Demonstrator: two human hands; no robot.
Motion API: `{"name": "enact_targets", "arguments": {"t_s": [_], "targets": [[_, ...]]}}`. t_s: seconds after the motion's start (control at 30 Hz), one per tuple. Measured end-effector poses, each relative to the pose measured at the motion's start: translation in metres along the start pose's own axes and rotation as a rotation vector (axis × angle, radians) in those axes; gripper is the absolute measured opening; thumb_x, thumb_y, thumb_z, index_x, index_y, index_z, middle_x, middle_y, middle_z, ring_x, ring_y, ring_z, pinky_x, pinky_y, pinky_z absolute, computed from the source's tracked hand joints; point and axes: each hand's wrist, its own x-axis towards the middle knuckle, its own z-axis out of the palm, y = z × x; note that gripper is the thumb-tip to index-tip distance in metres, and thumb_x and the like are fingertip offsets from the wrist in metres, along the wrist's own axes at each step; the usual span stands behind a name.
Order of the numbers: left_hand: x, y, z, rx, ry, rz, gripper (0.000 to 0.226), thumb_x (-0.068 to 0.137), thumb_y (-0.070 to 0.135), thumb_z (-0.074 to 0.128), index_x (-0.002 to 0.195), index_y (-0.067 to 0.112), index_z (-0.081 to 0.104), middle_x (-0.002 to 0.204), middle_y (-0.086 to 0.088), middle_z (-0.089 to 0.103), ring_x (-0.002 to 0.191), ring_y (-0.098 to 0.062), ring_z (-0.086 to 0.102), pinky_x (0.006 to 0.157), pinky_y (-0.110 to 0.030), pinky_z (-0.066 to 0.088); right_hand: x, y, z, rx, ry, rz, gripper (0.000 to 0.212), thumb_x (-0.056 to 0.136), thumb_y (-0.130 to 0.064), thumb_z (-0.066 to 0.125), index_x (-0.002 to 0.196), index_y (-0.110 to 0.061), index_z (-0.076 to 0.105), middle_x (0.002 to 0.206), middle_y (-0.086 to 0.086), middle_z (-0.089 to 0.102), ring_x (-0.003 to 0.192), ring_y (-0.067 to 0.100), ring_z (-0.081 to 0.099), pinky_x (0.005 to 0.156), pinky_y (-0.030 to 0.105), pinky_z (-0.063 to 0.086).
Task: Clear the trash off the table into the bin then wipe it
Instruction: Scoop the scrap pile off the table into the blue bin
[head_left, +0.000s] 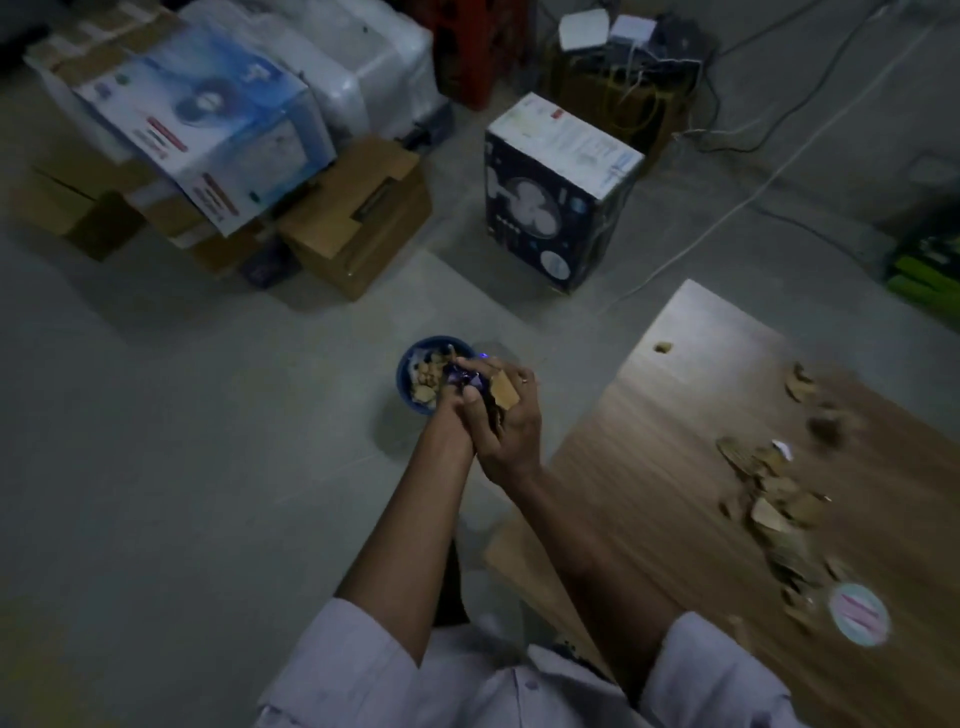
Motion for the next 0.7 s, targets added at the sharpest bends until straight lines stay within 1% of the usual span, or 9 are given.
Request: {"name": "enact_targets", "arguments": {"t_s": [0.07, 0.1, 0.2, 0.33, 0.43, 0.47, 0.57, 0.63, 0.7], "targets": [[0.045, 0.036, -0.023, 0.016, 0.034, -0.067, 0.035, 0.110, 0.033, 0.028, 0.107, 0.020, 0.061, 0.097, -0.004, 0.061, 0.095, -0.019, 0.063, 0.081, -0.030, 0.051, 0.022, 0.009, 0.045, 0.013, 0.029, 0.059, 0.033, 0.104, -0.032, 0.052, 0.122, -0.013, 0.072, 0.120, 0.001, 0.068, 0.119, 0.025, 0.057, 0.100, 0.042, 0.048], [0.074, 0.055, -0.035, 0.004, 0.054, -0.088, 0.040, 0.108, 0.035, 0.029, 0.107, 0.013, 0.063, 0.102, -0.008, 0.063, 0.093, -0.022, 0.064, 0.078, -0.031, 0.053, 0.038, 0.012, 0.073, 0.018, 0.022, 0.118, 0.031, 0.104, -0.030, 0.052, 0.119, -0.013, 0.073, 0.118, 0.001, 0.068, 0.117, 0.024, 0.059, 0.098, 0.046, 0.049], [0.166, 0.098, -0.063, 0.114, 0.155, -0.112, 0.051, 0.101, 0.036, 0.037, 0.127, 0.002, 0.064, 0.119, -0.020, 0.066, 0.107, -0.034, 0.065, 0.085, -0.037, 0.058, 0.072, 0.058, 0.147, 0.085, 0.018, 0.306, 0.028, 0.104, -0.034, 0.051, 0.111, -0.015, 0.071, 0.111, 0.003, 0.069, 0.107, 0.027, 0.064, 0.091, 0.053, 0.051], [0.258, 0.134, -0.095, 0.061, 0.062, -0.105, 0.034, 0.091, 0.023, 0.047, 0.103, -0.001, 0.068, 0.102, -0.020, 0.064, 0.092, -0.033, 0.066, 0.098, -0.040, 0.052, 0.112, 0.124, 0.229, 0.155, 0.101, 0.595, 0.034, 0.103, -0.044, 0.049, 0.104, -0.017, 0.068, 0.099, 0.009, 0.072, 0.095, 0.028, 0.069, 0.086, 0.056, 0.053], [0.341, 0.130, -0.118, 0.085, 0.069, -0.158, 0.040, 0.097, 0.025, 0.044, 0.087, 0.002, 0.074, 0.086, -0.015, 0.071, 0.081, -0.029, 0.070, 0.086, -0.035, 0.057, 0.124, 0.181, 0.281, 0.181, 0.174, 0.676, 0.024, 0.102, -0.043, 0.049, 0.098, -0.027, 0.067, 0.094, 0.006, 0.073, 0.090, 0.026, 0.070, 0.084, 0.055, 0.055], [0.369, 0.122, -0.129, 0.091, 0.099, -0.178, 0.040, 0.097, 0.027, 0.044, 0.094, 0.001, 0.075, 0.091, -0.016, 0.073, 0.086, -0.030, 0.071, 0.087, -0.037, 0.058, 0.122, 0.205, 0.296, 0.198, 0.202, 0.707, 0.024, 0.102, -0.043, 0.049, 0.097, -0.028, 0.067, 0.094, 0.005, 0.073, 0.091, 0.025, 0.070, 0.084, 0.054, 0.056], [0.450, 0.088, -0.168, 0.073, 0.126, -0.281, 0.049, 0.097, 0.033, 0.052, 0.129, -0.001, 0.066, 0.130, -0.020, 0.066, 0.122, -0.035, 0.063, 0.110, -0.048, 0.047, 0.110, 0.279, 0.334, 0.315, 0.321, 0.832, 0.028, 0.100, -0.039, 0.050, 0.107, -0.022, 0.071, 0.103, 0.004, 0.075, 0.098, 0.023, 0.072, 0.091, 0.051, 0.058], [0.500, 0.062, -0.199, 0.071, 0.127, -0.333, 0.052, 0.096, 0.041, 0.056, 0.131, 0.005, 0.066, 0.132, -0.019, 0.066, 0.125, -0.037, 0.061, 0.111, -0.051, 0.046, 0.100, 0.331, 0.357, 0.452, 0.405, 0.951, 0.033, 0.103, -0.030, 0.049, 0.117, -0.011, 0.071, 0.111, 0.011, 0.075, 0.104, 0.028, 0.072, 0.094, 0.049, 0.059], [0.548, 0.037, -0.230, 0.057, 0.133, -0.357, 0.055, 0.095, 0.049, 0.057, 0.128, 0.007, 0.069, 0.126, -0.020, 0.069, 0.119, -0.037, 0.065, 0.108, -0.052, 0.048, 0.093, 0.382, 0.374, 0.594, 0.495, 1.050, 0.028, 0.105, -0.020, 0.047, 0.112, -0.011, 0.073, 0.111, 0.014, 0.076, 0.103, 0.029, 0.072, 0.093, 0.046, 0.059]]}}
